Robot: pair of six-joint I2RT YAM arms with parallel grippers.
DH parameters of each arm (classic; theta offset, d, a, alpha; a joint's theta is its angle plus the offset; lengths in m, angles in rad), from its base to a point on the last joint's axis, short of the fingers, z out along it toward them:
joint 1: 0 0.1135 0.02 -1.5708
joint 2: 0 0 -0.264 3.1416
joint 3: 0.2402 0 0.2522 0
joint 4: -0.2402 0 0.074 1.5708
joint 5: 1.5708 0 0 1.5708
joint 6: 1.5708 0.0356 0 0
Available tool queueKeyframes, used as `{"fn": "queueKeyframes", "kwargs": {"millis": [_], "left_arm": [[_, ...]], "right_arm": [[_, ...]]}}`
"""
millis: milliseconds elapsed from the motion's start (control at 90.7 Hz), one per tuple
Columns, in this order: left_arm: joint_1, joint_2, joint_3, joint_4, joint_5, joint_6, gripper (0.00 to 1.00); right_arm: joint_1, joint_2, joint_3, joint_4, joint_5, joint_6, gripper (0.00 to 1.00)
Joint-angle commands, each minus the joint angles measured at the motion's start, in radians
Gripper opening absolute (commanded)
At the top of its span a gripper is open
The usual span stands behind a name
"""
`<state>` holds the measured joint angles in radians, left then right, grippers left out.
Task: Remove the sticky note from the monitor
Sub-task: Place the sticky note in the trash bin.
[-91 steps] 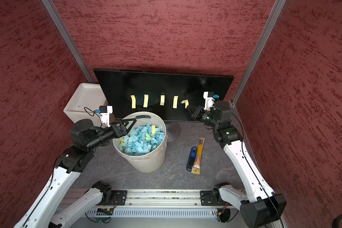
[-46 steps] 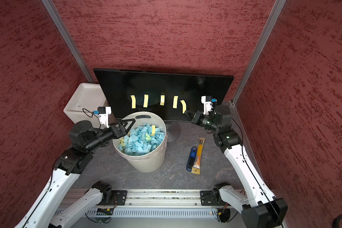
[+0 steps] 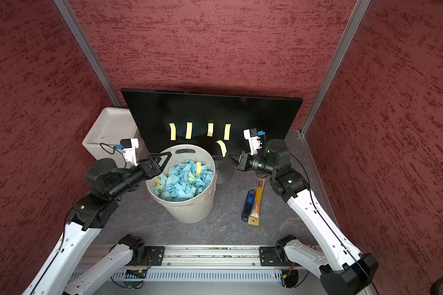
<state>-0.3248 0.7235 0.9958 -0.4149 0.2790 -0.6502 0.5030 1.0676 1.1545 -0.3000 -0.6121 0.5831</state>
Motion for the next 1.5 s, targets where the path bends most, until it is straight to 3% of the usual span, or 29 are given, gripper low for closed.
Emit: {"fn": "queueKeyframes", "kwargs": {"millis": [0, 584, 760, 959, 1124, 1488], "left_arm": [[0.003, -0.019, -0.013, -0.024, -0.044, -0.002, 1.0], [0.052, -0.081, -0.026, -0.073, -0.057, -0.006, 1.0], [0.058, -0.089, -0.032, -0.076, -0.05, -0.008, 1.0], [0.062, -0.091, -0.033, -0.077, -0.045, -0.01, 1.0], [0.067, -0.095, -0.034, -0.076, -0.04, -0.009, 1.0], [0.07, -0.103, -0.04, -0.079, -0.031, -0.011, 1.0]], "right_arm": [[0.073, 0.019, 0.069, -0.077, 0.072, -0.113, 0.0], [0.391, 0.193, 0.236, -0.285, 0.371, -0.341, 0.02], [0.425, 0.224, 0.251, -0.301, 0.414, -0.354, 0.12], [0.438, 0.232, 0.257, -0.3, 0.424, -0.355, 0.3], [0.438, 0.214, 0.257, -0.301, 0.449, -0.355, 0.36], [0.418, 0.101, 0.242, -0.296, 0.637, -0.326, 0.52]]}}
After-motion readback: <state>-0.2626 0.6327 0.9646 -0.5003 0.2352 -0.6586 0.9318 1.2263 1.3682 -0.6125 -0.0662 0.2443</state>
